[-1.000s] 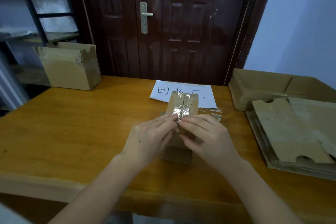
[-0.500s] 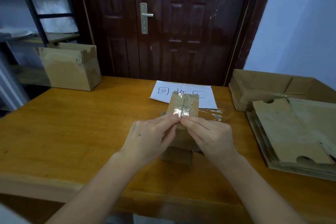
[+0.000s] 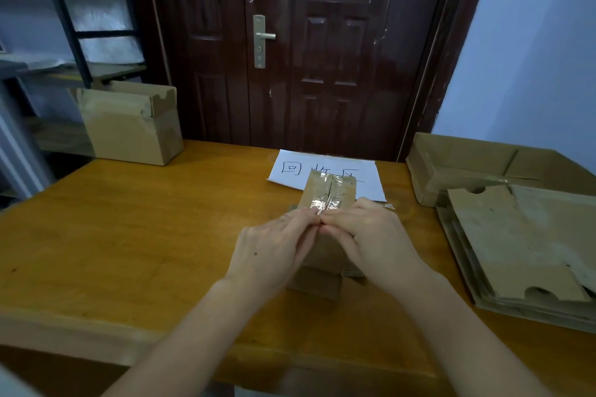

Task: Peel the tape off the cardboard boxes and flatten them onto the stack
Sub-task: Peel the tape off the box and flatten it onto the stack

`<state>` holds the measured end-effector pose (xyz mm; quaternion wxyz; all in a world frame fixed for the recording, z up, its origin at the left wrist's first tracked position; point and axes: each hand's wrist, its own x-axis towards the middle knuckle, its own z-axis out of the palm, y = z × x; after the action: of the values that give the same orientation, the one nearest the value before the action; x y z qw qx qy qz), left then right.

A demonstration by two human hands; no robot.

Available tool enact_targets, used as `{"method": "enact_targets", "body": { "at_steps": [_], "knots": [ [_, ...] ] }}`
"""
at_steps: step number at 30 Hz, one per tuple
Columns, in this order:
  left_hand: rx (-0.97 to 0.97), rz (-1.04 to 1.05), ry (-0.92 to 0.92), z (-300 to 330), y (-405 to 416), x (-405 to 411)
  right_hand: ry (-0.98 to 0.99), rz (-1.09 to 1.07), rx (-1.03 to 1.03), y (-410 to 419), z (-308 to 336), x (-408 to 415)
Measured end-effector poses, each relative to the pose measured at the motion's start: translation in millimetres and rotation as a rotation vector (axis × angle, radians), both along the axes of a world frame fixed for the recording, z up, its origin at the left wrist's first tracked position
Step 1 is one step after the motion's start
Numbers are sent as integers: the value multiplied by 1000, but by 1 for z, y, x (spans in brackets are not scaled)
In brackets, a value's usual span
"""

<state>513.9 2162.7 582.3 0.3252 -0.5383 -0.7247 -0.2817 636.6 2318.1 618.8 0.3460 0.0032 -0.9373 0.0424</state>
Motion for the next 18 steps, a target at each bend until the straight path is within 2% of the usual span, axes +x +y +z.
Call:
{"method": "enact_targets", "body": {
  "at_steps": [5,14,18],
  "knots": [
    [-51,48,-56,-7,-1,-2,107,-49,151,-1,-6,-5],
    [-108,86,-215,-4,3,-1,184,-35,50,-2,-4,-8],
    [-113,99,-292,-12,8,6,96,-39,24,-1,5,-14]
  ]
}}
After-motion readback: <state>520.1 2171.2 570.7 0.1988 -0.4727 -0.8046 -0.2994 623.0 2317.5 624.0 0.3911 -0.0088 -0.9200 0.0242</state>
